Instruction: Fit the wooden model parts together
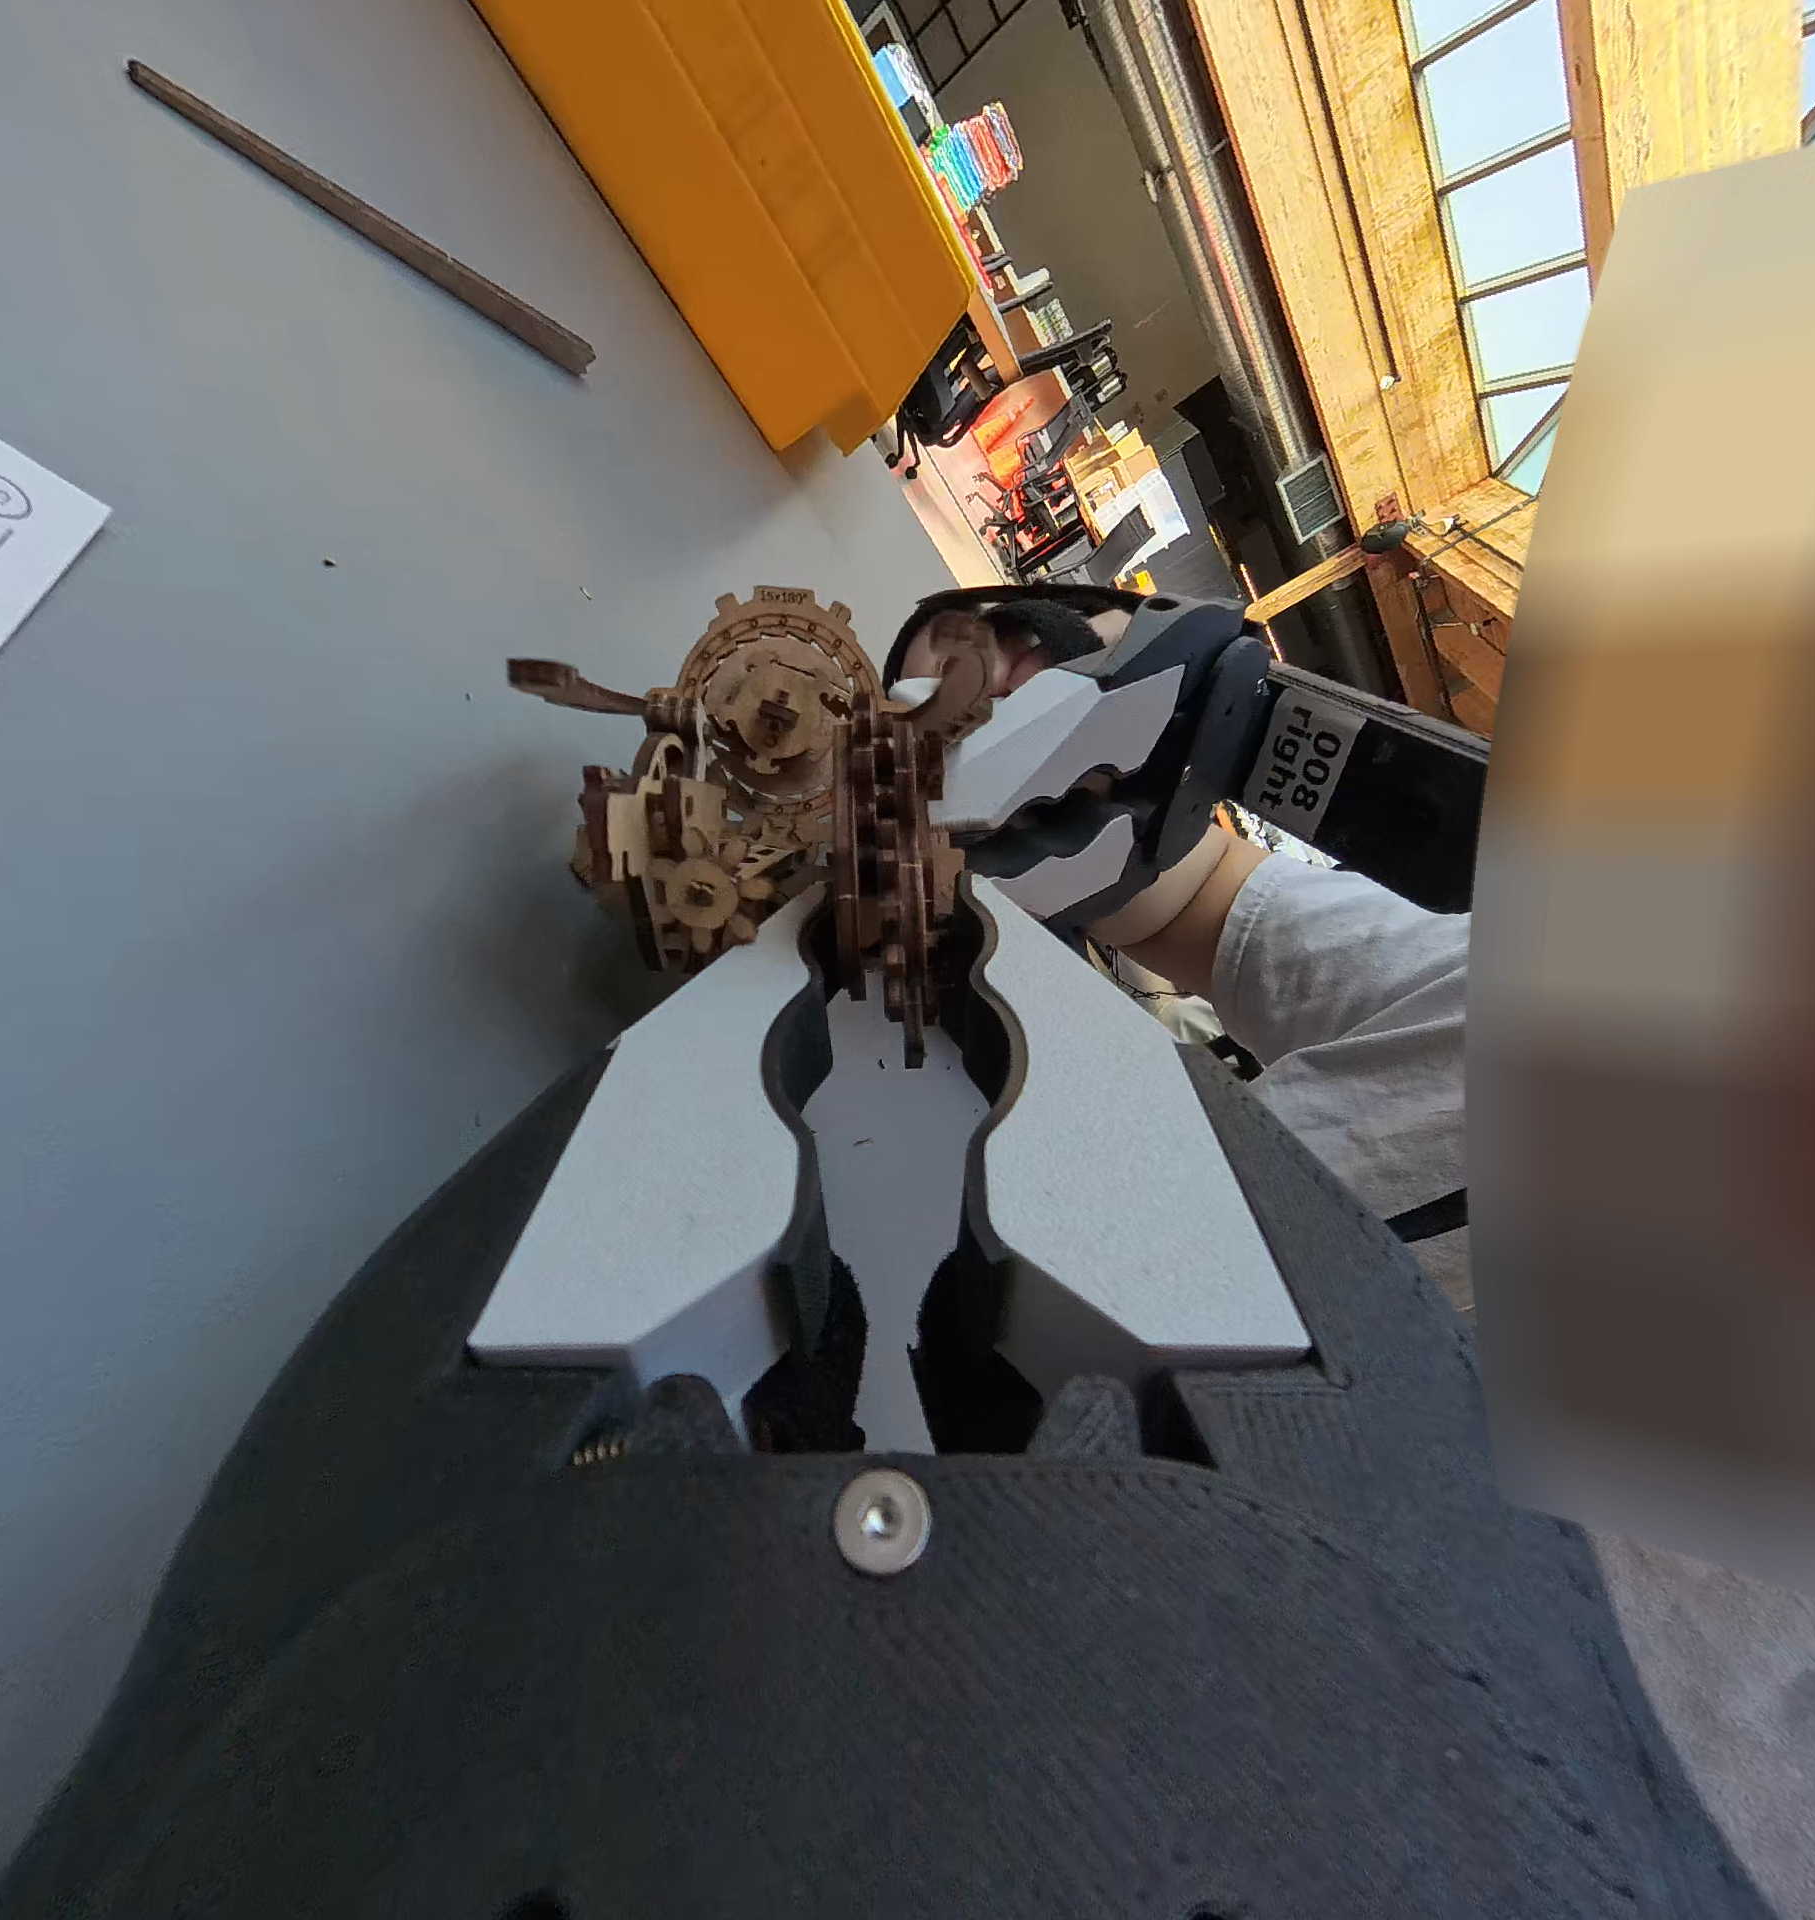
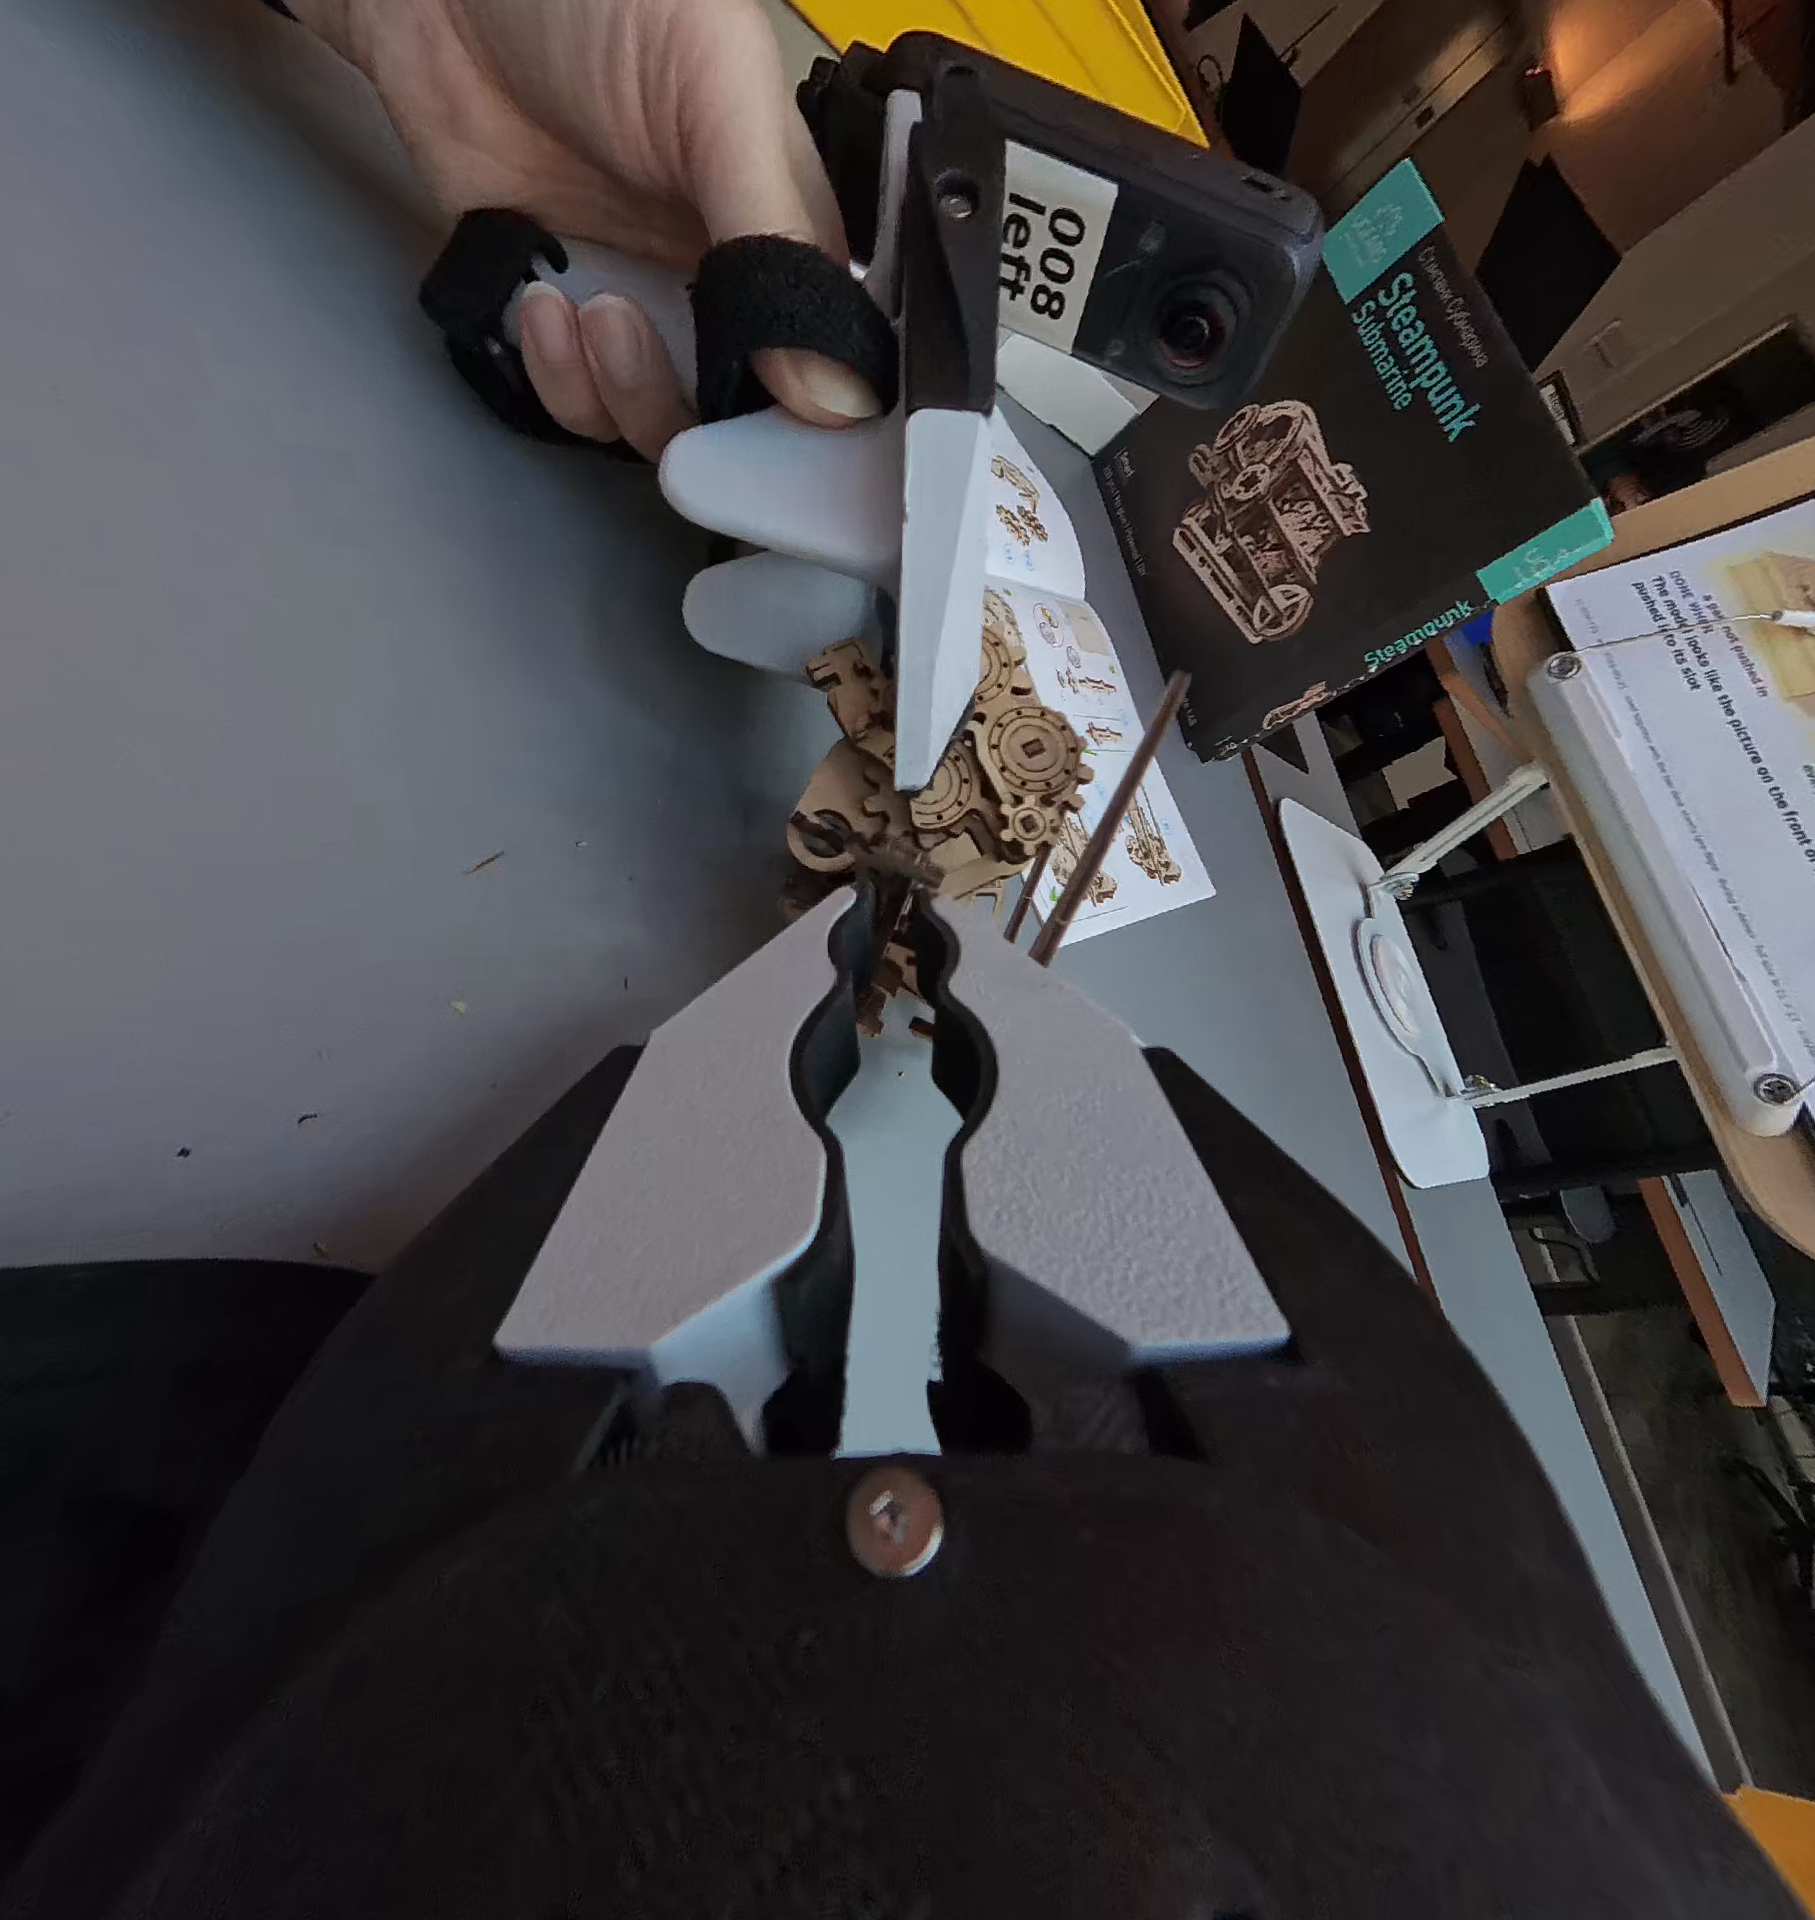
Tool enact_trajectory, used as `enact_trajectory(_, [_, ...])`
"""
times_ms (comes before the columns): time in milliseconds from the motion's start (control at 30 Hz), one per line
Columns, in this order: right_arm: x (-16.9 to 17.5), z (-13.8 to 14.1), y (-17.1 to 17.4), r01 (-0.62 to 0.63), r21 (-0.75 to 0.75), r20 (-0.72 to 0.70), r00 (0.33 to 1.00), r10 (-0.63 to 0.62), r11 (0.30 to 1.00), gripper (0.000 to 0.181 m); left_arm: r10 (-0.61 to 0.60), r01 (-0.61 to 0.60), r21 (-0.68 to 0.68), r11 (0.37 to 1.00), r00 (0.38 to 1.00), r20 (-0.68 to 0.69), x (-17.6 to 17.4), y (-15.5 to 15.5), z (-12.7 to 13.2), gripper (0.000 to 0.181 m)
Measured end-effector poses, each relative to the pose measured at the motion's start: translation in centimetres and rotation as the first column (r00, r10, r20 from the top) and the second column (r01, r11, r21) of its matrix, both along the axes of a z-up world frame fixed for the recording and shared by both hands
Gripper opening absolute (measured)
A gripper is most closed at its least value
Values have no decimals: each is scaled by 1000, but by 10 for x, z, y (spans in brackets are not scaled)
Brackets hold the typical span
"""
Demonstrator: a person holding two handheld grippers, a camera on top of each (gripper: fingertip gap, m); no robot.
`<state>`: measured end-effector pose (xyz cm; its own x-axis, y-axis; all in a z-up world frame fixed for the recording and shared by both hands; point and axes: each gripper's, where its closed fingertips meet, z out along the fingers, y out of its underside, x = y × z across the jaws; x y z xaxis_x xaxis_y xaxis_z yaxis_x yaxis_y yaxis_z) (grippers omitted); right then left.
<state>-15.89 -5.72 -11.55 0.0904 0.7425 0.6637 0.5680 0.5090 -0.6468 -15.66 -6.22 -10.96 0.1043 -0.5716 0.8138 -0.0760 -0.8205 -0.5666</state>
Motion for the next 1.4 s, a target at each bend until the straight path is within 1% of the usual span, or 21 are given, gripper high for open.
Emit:
enact_trajectory(67, [-2, 0, 1, 0, 35, 2, 1000, 0, 999, 1, -5, 5, 6, 1000, 1000, -15, 1, 0, -2, 19])
enact_trajectory(167, [-2, -2, 0, -16, 43, 36, 999, 15, 999, 1, -18, 19, 26, 999, 999, -50, 1, -2, -4, 19])
enact_trajectory(267, [0, -2, 0, -51, 65, 72, 996, 47, 997, 1, -36, 50, 97, 994, 989, -141, 3, -5, -9, 19])
enact_trajectory(367, [2, -2, -2, -110, 132, 89, 991, 98, 985, 1, -65, 104, 158, 982, 970, -233, 6, -12, -15, 19])
enact_trajectory(433, [3, -4, -3, -119, 97, 85, 990, 111, 988, 1, -78, 138, 194, 971, 954, -288, 7, -15, -19, 19])
enact_trajectory(467, [3, -4, -5, -134, 86, 84, 988, 127, 987, 2, -82, 144, 200, 969, 953, -291, 7, -16, -19, 19])
enact_trajectory(567, [6, 2, -7, -181, 120, 75, 982, 173, 976, 1, -91, 138, 195, 971, 969, -230, 9, -17, -12, 19])
enact_trajectory(733, [6, -4, -6, -176, 98, 101, 981, 166, 979, 2, -81, 139, 224, 965, 965, -251, 8, -16, -16, 20])
enact_trajectory(833, [6, -2, -6, -174, 78, 89, 982, 167, 982, 2, -73, 120, 202, 972, 972, -223, 7, -17, -16, 23])
enact_trajectory(933, [6, -2, -5, -169, 73, 83, 983, 163, 983, 2, -39, 75, 189, 979, 981, -189, 2, -13, -9, 26])
enact_trajectory(1033, [6, -2, -5, -169, 71, 81, 983, 163, 983, 1, 4, 25, 181, 983, 988, -157, -3, -9, -4, 13])
enact_trajectory(1200, [5, -2, -7, -179, 78, 76, 982, 173, 981, 1, 14, -1, 115, 993, 993, -113, -5, -5, -2, 13])
enact_trajectory(1300, [5, -4, -11, -215, 101, 82, 975, 208, 971, 1, -23, 30, 71, 997, 995, -101, -4, -7, -4, 13])
enact_trajectory(1400, [5, -5, -13, -229, 106, 91, 971, 220, 968, 1, -67, 87, 111, 990, 983, -173, -5, -13, -8, 13])
